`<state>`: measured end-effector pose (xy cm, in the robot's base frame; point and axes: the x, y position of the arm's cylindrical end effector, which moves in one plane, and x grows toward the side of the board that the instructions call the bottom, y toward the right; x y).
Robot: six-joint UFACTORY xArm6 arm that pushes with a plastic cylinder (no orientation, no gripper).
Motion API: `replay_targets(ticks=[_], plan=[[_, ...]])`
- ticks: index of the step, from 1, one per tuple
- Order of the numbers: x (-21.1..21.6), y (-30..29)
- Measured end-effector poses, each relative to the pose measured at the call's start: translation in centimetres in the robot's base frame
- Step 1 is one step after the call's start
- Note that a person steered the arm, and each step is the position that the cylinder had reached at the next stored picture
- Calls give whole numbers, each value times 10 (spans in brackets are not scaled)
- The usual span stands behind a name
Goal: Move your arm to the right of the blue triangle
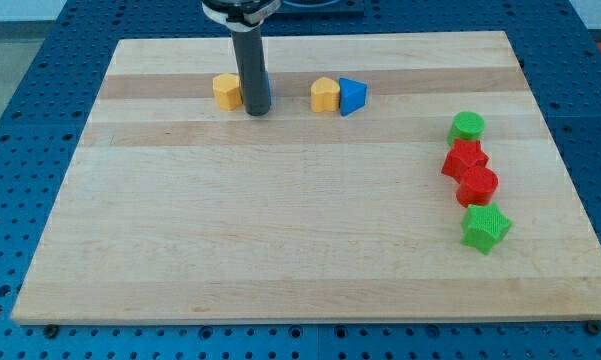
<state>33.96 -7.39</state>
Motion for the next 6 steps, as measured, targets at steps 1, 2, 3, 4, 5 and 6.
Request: replay_targets(ticks=[1,2,3,4,5,6], plan=[[0,0],[0,0],[10,0],[32,-24],[44,-60],[44,-86]])
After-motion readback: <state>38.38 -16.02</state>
